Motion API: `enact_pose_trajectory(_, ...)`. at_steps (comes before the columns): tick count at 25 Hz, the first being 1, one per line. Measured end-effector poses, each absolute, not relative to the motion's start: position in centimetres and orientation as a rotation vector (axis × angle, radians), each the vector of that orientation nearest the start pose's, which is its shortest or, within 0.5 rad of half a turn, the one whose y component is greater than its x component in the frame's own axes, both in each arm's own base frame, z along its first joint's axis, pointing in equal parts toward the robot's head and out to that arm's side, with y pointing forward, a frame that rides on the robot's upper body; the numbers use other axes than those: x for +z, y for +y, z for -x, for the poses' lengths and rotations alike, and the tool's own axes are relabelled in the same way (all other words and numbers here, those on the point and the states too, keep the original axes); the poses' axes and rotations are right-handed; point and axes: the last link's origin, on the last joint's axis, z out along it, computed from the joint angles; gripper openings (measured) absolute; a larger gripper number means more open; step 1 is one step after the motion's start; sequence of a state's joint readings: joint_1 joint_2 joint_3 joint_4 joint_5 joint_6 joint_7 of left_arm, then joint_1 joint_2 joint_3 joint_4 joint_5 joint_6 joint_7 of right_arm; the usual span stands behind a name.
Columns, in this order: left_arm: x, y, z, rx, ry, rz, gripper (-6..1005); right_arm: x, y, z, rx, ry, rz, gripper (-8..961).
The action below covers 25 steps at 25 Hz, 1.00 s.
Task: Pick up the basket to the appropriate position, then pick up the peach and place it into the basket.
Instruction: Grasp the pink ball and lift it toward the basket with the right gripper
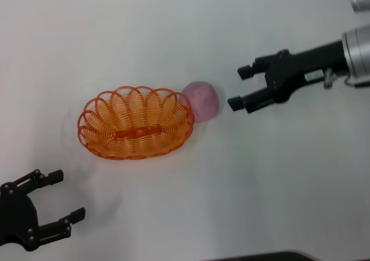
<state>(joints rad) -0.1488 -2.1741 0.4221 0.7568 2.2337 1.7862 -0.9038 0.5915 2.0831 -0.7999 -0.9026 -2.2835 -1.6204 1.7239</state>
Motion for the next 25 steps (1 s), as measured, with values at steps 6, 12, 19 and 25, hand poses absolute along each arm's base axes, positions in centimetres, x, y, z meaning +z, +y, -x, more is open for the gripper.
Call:
enact_pose_trajectory(6, -0.5, 17.9, 35.0, -0.596, -0.508, 2.666, 839, 0.3, 36.0, -22.1, -0.193, 0.544, 2.982, 945)
enact_pose_trajectory(12, -0.4, 17.9, 35.1, -0.593, -0.510, 2.663, 839, -0.4, 37.1, -19.5, -0.391, 0.231, 2.986, 945)
enact_pose_trajectory(19, -0.3, 17.9, 35.1, -0.593, -0.515, 2.652, 838, -1.7, 37.7, -18.0, -0.394, 0.020, 2.979, 943)
enact_pose_trajectory(25, -0.2, 17.8, 35.3, -0.592, -0.524, 2.645, 838, -3.6, 37.6, -17.6, -0.427, -0.064, 2.971, 941)
